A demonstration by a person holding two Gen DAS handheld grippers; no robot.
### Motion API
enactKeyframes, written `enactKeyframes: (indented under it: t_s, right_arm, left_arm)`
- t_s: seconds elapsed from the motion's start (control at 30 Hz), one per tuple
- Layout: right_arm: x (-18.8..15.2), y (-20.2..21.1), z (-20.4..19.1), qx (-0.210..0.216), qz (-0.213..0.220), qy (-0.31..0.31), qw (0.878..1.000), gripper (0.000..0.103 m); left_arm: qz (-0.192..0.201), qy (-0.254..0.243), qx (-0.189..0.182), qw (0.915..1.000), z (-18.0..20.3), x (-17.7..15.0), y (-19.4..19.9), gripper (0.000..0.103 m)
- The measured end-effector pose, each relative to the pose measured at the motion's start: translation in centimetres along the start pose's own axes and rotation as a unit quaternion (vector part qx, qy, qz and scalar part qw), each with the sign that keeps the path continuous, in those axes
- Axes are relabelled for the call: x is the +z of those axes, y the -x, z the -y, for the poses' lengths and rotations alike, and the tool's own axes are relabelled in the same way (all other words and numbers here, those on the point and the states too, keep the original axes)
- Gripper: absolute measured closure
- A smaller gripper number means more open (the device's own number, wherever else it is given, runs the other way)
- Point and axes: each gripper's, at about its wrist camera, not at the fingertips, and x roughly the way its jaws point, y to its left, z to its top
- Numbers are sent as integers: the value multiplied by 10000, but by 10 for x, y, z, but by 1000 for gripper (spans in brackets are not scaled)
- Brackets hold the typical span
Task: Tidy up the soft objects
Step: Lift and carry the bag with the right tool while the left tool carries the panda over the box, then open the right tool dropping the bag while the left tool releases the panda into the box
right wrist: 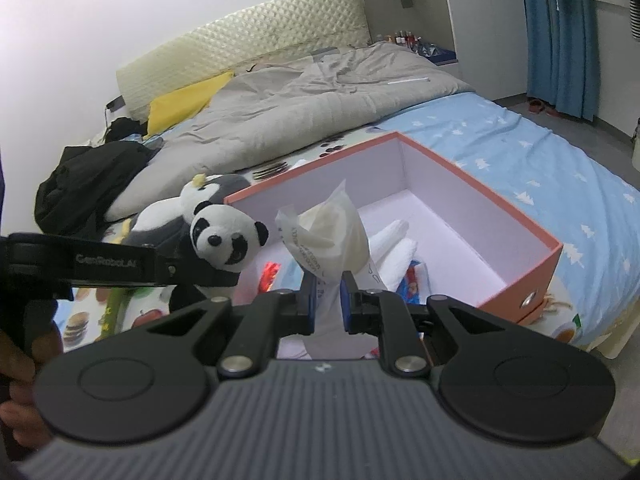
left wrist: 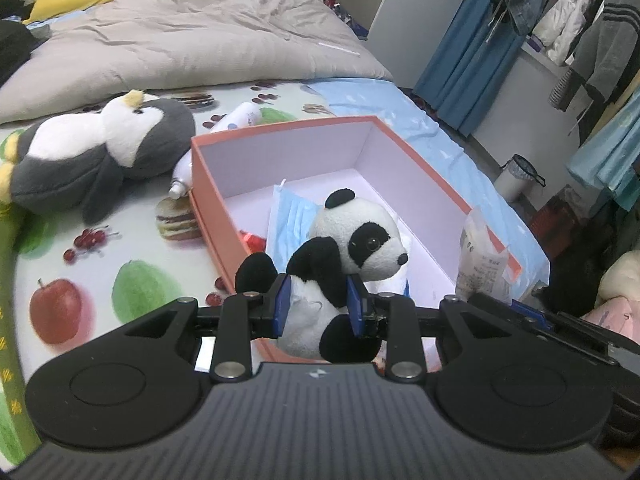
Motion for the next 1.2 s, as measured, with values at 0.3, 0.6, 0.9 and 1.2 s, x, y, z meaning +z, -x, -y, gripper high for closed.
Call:
enactKeyframes:
  t_s: [0.3,0.6,0.9,1.2]
  right_arm:
    - [19,-41,20,1,-139,-48,9999,86]
    - [24,-76,31,-52,-374,-103,9992,84]
    - [30,-75,33,-149,-422,-175,9988,48]
    - [37,-25,9,-91,-56,-105,9999,48]
  left_arm:
    - [-142,-34,66,9999,8,30,-43,68]
    - [-336,15,125,9994,2,44,-80,67]
    - [-270,-81,35,9996,5,50,-70,56]
    - [-43,-250,-58,9997,6,42,-9,53]
